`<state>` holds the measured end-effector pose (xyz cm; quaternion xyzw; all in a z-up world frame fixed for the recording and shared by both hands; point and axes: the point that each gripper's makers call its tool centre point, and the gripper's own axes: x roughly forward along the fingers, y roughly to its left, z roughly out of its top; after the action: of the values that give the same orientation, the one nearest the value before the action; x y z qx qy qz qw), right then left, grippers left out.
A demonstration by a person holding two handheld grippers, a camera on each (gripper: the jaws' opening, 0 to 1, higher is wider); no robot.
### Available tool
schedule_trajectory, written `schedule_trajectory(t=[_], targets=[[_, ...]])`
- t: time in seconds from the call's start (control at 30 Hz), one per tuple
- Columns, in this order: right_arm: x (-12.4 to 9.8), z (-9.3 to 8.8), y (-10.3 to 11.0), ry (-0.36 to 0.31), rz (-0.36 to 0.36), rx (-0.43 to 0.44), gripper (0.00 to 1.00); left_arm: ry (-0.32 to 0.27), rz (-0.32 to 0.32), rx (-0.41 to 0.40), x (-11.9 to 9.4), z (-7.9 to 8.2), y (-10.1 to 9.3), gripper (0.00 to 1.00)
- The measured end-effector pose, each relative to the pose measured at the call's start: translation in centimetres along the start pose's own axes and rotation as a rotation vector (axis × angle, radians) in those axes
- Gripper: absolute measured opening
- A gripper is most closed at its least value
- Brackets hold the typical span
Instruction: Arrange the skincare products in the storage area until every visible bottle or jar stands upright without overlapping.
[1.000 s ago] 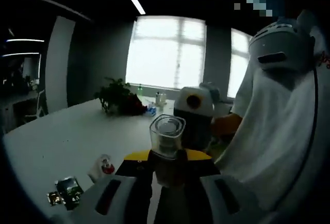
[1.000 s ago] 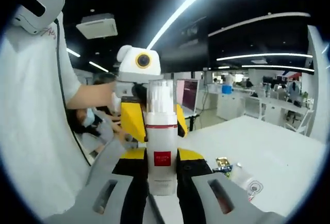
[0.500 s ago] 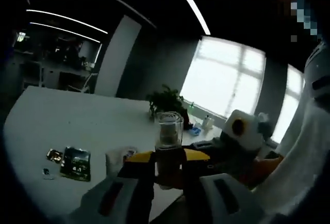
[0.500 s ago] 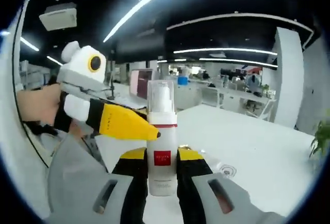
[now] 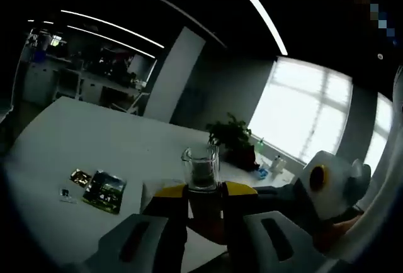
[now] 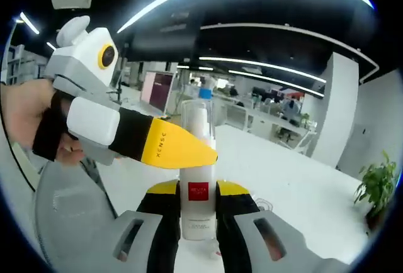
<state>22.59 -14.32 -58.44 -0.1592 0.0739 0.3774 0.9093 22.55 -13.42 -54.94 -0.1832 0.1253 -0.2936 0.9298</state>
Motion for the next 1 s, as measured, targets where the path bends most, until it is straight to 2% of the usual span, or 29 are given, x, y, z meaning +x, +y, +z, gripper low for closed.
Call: schedule_trajectory(t=[0.17, 0.63, 0.7, 0.83, 1.0], targets=[[0.1, 0.0, 0.1, -0.002, 0.004, 0.004, 0.20, 0.016, -0.003, 0.040, -0.1, 0.0, -0.1, 0.16], [0.0, -0.5, 0.3, 0.002, 0.019, -0.004, 0.21, 0.093, -0.080, 0.114, -0.3, -0.6, -0.5, 0.15], [0.0, -0.6, 0.4, 0.002, 0.019, -0.013, 0.21, 0.113, -0.098, 0.136, -0.2, -0.7, -0.6, 0.15], [0.2, -1.4, 0.6, 0.028, 0.035, -0.023, 0.22, 0.174, -0.126, 0.246, 0.2, -1.5, -0.7, 0.15], [0.0, -2.4, 0.6, 0.051, 0.043, -0.012, 0.23, 0.223, -0.193, 0.329, 0.6, -2.3, -1.5, 0.15]])
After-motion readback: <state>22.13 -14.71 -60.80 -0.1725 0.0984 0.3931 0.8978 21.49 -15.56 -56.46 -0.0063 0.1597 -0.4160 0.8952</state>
